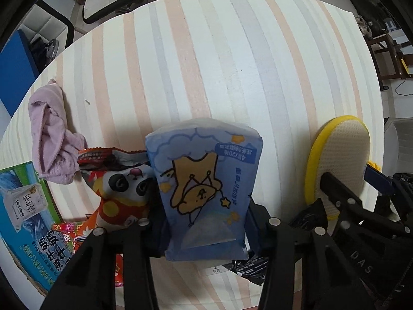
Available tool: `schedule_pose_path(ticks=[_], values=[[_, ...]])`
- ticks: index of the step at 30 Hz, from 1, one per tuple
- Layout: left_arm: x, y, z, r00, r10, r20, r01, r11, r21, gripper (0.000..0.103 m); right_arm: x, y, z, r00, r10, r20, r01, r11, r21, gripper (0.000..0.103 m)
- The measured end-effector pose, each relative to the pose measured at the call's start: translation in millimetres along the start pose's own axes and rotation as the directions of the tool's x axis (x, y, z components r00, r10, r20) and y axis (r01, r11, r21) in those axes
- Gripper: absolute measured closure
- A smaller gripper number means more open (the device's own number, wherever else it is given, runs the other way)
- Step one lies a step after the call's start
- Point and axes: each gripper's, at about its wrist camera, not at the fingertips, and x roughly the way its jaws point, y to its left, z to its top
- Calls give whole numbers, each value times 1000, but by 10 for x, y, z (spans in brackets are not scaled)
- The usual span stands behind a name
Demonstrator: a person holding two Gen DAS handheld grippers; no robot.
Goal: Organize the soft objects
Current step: 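Grasp the blue tissue pack with the left tool while the right tool grasps the yellow sponge, then lift both items into the box and open both tools to release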
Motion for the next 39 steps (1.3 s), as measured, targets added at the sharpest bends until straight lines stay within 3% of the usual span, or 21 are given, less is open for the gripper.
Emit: schedule_pose_path(ticks=[3, 4, 5, 10, 13, 18, 22, 26, 31, 35, 39], values=[[30, 42, -30, 1000, 5, 7, -5, 1000, 6, 59, -34, -14, -85, 1000, 15, 7, -15, 1000, 8, 51], [6, 85, -75, 1000, 5, 10, -5, 1000, 6, 59, -60, -22, -102, 1000, 26, 9, -26, 999, 19, 67], [-11, 54, -71, 1000, 7, 14, -7, 1000, 5, 59, -87, -26, -119, 999, 38, 12, -38, 999, 28, 74], [-228, 142, -121, 999, -1, 54, 0, 1000, 13, 60, -232, -67, -214, 998, 39, 54, -42, 998, 49, 77], [-380, 174, -191, 996, -6, 89, 4, 1000, 24, 61, -408, -111, -337, 993, 81, 88, -88, 994, 72, 77], [-802, 259, -442, 986, -41, 164, 37, 999, 25, 61, -847, -205, -486, 978, 142, 153, -154, 986, 68, 77], [-1255, 558, -823, 968, -84, 238, 83, 996, 13, 61, -1309, 14, -696, 957, 207, 204, -215, 976, 18, 77], [-1579, 1069, -1187, 951, -93, 296, 109, 993, -39, 61, -1661, 561, -943, 933, 288, 217, -279, 958, -72, 77], [-1817, 1792, -1650, 940, -48, 337, 94, 988, -121, 61, -1931, 1426, -1294, 912, 356, 203, -318, 928, -195, 77], [-1933, 2621, -2053, 944, -7, 330, 78, 976, -203, 61, -2014, 2229, -1586, 900, 399, 175, -346, 899, -269, 77], [-1851, 3268, -2272, 954, 31, 300, 52, 963, -266, 61, -1968, 3064, -1773, 903, 410, 124, -359, 882, -305, 77]])
